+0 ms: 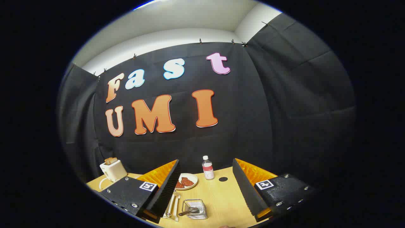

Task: Take the plate from the dish rack, then take the spoon from the basket and place it into the plate.

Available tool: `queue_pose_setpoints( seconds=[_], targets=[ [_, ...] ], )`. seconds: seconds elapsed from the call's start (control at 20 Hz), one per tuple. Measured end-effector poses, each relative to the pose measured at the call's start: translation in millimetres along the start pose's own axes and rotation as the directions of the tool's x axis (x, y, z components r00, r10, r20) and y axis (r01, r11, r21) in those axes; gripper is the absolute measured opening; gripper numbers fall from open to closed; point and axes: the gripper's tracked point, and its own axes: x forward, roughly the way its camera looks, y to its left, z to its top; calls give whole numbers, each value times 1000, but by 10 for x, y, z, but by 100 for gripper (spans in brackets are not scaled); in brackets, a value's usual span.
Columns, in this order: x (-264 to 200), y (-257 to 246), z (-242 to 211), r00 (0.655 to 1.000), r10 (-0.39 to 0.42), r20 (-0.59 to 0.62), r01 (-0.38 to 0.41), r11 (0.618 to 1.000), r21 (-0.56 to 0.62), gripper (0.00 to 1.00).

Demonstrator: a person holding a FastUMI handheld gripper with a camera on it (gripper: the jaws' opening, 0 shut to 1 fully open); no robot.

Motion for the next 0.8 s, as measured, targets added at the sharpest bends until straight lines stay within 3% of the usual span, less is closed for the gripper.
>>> queue_pose_setpoints(
  seconds=[0.4, 0.8],
  targets=[
    [-526, 952, 132, 999, -3, -33, 1, 998, -69, 98],
    [-803, 1703, -168, 988, 46, -146, -55, 997, -60, 98]
  ],
)
